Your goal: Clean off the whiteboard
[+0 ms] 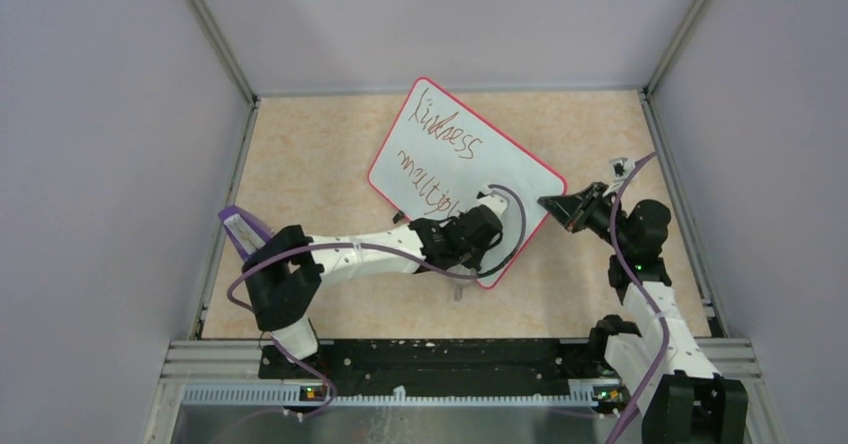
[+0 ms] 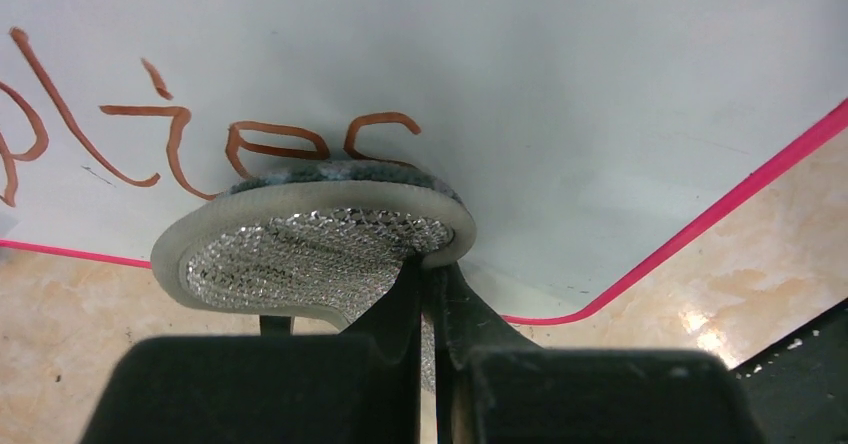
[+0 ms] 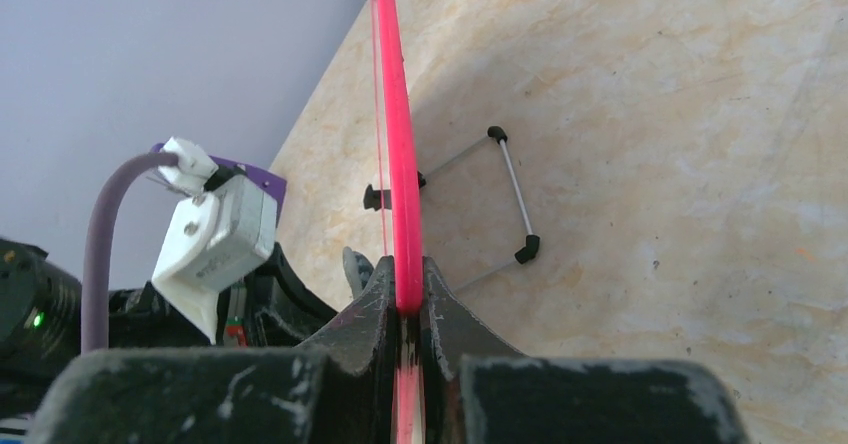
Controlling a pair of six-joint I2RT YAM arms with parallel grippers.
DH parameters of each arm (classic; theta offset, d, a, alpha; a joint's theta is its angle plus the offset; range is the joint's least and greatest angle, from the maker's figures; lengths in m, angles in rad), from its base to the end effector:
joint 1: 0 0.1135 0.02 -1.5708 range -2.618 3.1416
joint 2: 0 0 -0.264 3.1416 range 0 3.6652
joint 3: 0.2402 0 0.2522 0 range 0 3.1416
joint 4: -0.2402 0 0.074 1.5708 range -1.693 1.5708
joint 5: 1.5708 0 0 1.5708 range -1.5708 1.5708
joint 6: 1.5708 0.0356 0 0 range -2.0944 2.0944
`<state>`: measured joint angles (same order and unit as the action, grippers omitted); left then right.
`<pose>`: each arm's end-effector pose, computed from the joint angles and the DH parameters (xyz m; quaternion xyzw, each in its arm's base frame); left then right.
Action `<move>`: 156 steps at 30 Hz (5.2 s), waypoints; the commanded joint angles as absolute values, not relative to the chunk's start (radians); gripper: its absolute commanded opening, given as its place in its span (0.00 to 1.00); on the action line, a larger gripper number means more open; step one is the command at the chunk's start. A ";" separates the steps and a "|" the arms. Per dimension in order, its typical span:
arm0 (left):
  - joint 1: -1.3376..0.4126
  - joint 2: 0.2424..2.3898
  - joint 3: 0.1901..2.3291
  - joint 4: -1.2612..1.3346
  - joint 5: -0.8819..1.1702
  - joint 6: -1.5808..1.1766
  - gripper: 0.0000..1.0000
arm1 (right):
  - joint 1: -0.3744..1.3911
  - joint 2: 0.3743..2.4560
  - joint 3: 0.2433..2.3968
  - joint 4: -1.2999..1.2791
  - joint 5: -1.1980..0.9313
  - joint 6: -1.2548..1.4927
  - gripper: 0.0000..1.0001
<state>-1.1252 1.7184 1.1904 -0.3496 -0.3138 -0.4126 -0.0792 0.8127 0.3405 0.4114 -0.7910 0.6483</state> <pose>0.1692 -0.3288 0.2201 0.2743 0.8891 -0.1277 0.3433 0.1842 0.0108 0.2412 -0.0076 0.7220 0.4468 0.5282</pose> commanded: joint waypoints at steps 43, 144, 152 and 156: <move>-0.856 1.598 1.016 -0.080 -0.130 -0.488 0.00 | -0.053 0.810 0.328 0.359 -0.785 0.570 0.00; -0.459 1.672 1.006 -0.044 0.217 -0.444 0.00 | 0.040 0.960 0.488 0.090 -0.754 0.476 0.00; -0.603 1.660 1.016 -0.009 0.204 -0.478 0.00 | 0.049 0.960 0.484 0.097 -0.759 0.478 0.00; -0.749 1.686 1.079 -0.036 0.128 -0.468 0.00 | 0.052 0.959 0.482 0.095 -0.760 0.476 0.00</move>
